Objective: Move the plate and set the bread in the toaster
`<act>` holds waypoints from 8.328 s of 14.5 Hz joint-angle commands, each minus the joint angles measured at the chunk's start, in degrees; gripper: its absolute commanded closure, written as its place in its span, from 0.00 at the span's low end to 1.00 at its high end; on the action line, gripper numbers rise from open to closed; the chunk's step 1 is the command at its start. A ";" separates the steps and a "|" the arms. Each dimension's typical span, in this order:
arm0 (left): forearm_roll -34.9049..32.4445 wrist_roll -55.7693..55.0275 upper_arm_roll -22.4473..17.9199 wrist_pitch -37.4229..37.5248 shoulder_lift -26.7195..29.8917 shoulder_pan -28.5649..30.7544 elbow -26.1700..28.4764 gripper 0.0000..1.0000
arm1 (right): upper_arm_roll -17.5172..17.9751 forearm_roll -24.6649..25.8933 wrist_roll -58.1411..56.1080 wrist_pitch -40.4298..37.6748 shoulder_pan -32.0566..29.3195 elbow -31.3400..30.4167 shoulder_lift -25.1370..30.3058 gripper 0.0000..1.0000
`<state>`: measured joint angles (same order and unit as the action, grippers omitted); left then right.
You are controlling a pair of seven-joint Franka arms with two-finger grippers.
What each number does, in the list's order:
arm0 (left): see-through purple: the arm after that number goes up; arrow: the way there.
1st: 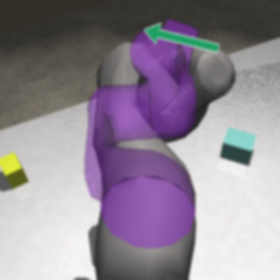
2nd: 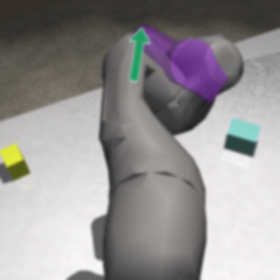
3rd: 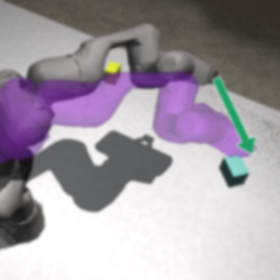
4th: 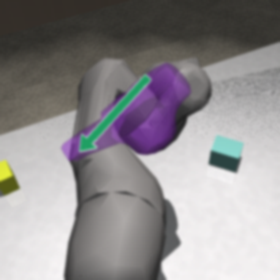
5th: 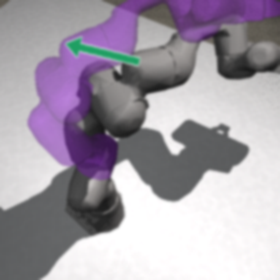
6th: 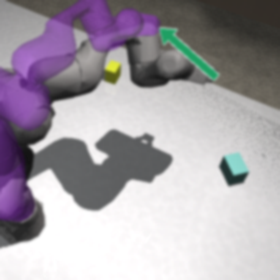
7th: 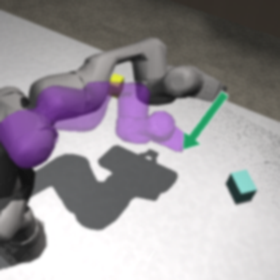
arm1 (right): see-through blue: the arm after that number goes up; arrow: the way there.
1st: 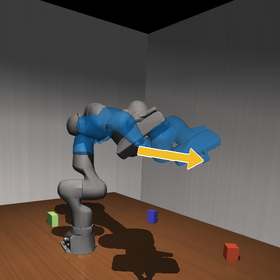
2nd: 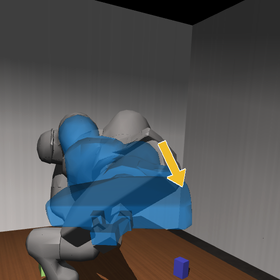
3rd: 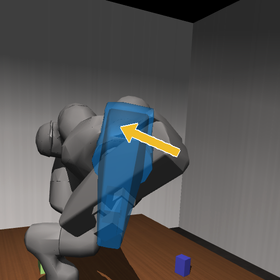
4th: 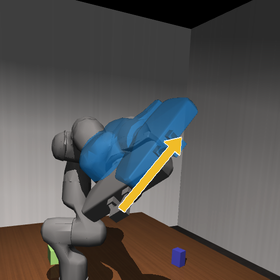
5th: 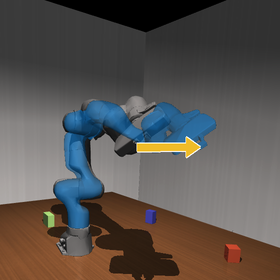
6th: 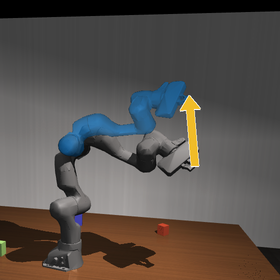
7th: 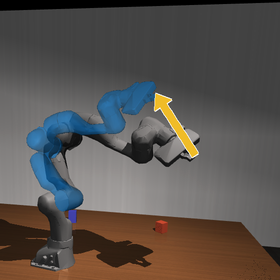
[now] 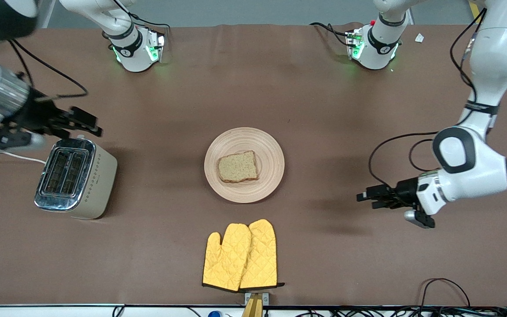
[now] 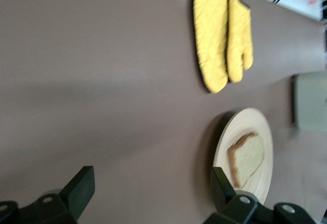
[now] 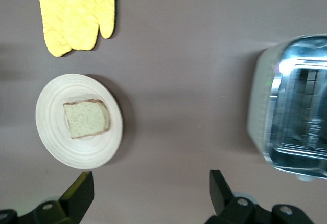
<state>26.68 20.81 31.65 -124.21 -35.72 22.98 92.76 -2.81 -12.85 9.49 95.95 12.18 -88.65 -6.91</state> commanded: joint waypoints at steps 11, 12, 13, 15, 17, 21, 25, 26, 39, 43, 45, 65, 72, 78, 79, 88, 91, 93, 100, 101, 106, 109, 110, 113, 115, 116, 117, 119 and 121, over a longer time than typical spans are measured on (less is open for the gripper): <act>-28.69 -22.29 -0.27 24.27 17.23 -3.63 -9.36 0.00 | -0.45 -0.95 17.47 22.25 20.51 -0.56 -24.37 0.00; -28.88 -24.39 -1.15 25.59 18.74 -4.87 -9.09 0.00 | -0.45 -0.95 18.88 23.74 21.30 -0.99 -25.95 0.01; -28.88 -25.37 -3.24 27.43 20.23 -6.36 -9.18 0.00 | -0.45 -0.95 19.42 25.49 21.40 -1.96 -27.01 0.06; -28.79 -25.38 -10.34 29.98 24.27 -12.49 -8.13 0.00 | -0.45 -0.95 19.51 28.92 22.36 -4.15 -27.63 0.13; -28.79 -25.56 -19.48 31.74 28.93 -20.22 -5.67 0.00 | -0.45 -0.95 19.95 30.43 23.15 -4.77 -29.03 0.22; -27.92 -25.03 -25.41 33.33 33.16 -24.48 -5.13 0.00 | -0.45 -0.95 20.65 32.54 24.12 -4.95 -30.27 0.36; -28.61 -25.91 -24.71 38.68 34.66 -24.22 -5.48 0.00 | -0.45 -0.95 20.92 35.62 24.82 -6.27 -31.15 0.39; -28.70 -25.91 -24.80 39.83 34.66 -24.22 -5.57 0.00 | -0.45 -0.86 20.92 35.71 25.00 -6.27 -31.24 0.40; -28.79 -31.09 -22.25 37.83 40.01 -23.78 -0.05 0.00 | -0.45 -0.77 20.83 35.80 25.00 -6.27 -31.68 0.97; -28.79 -30.31 -22.25 35.09 41.87 -23.69 3.04 0.00 | -0.53 -0.69 20.57 34.66 24.91 -5.83 -30.72 1.00; -28.70 -29.60 -22.60 35.35 41.61 -23.69 2.87 0.00 | -1.06 0.19 20.48 30.46 25.00 -4.35 -29.14 1.00; -28.09 -28.81 -22.95 37.55 40.64 -23.16 0.58 0.00 | -24.77 43.00 -11.51 -17.20 24.12 16.75 -23.33 1.00; -28.00 -28.37 -22.95 37.91 40.64 -23.16 0.58 0.00 | -27.61 46.43 -5.65 -14.65 21.14 16.14 -24.65 1.00; -28.09 -28.37 -22.95 37.91 40.73 -23.16 0.58 0.00 | -27.43 42.74 -0.18 -12.99 21.57 12.46 -24.73 1.00; -28.09 -28.28 -22.95 37.91 40.73 -23.16 0.58 0.00 | -27.43 42.12 1.22 -11.94 21.83 10.88 -24.65 1.00; -28.26 -28.72 -22.51 40.72 40.90 -23.42 -0.03 0.00 | -27.34 42.03 6.05 -9.38 22.36 6.22 -24.56 0.99; -28.00 -28.63 -22.43 40.72 40.73 -23.34 -0.04 0.00 | -27.34 41.94 6.85 -9.55 22.36 5.59 -24.56 0.99; -28.00 -28.55 -22.42 40.63 40.46 -23.42 -0.39 0.00 | -27.25 41.42 8.51 -9.56 22.36 4.98 -24.56 0.99; -28.00 -28.19 -22.42 40.63 40.02 -23.42 -1.27 0.00 | -27.87 30.46 6.69 -9.38 20.79 8.14 -22.81 0.00; -28.00 -28.19 -22.42 40.63 40.02 -23.42 -1.18 0.00 | -27.78 27.64 4.33 -9.29 19.56 8.40 -21.06 0.00; -28.00 -28.11 -22.51 40.63 40.11 -23.25 -1.70 0.00 | -27.78 15.16 -1.74 -9.21 14.99 8.06 -13.32 0.00; -28.35 -28.02 -22.51 40.63 40.02 -23.25 -1.79 0.00 | -27.78 11.19 -7.01 -9.55 13.31 7.88 -9.02 0.00; -28.53 -28.02 -22.51 40.63 40.02 -23.25 -2.05 0.00 | -27.78 10.40 -12.60 -9.90 12.70 7.70 -7.00 0.00; -28.53 -28.11 -22.51 40.63 40.02 -23.34 -2.85 0.00 | -27.87 8.63 -17.13 -10.08 9.89 4.56 -0.59 0.00; -28.61 -28.11 -22.51 40.72 40.02 -23.34 -2.85 0.00 | -27.96 8.81 -17.23 -9.38 9.62 0.69 4.07 0.00; -28.61 -28.11 -22.51 40.72 40.02 -23.25 -2.85 0.00 | -28.13 9.16 -17.14 -9.64 9.36 0.06 5.14 0.00; -28.70 -28.11 -22.51 40.72 40.02 -23.34 -3.02 0.00 | -28.13 9.42 -16.44 -10.25 9.36 0.06 5.50 0.00; -28.79 -28.11 -22.51 40.63 40.02 -23.25 -3.37 0.00 | -27.78 9.86 -11.02 -11.57 9.62 0.23 6.46 0.00; -28.79 -28.11 -22.60 40.63 40.02 -23.16 -3.38 0.00 | -27.17 10.30 -8.35 -11.49 9.97 0.58 7.52 0.00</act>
<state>-1.19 -8.21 8.92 -84.47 4.43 -0.47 90.56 -31.07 -3.05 -2.42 84.19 21.63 -86.42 -1.76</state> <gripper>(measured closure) 0.000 0.000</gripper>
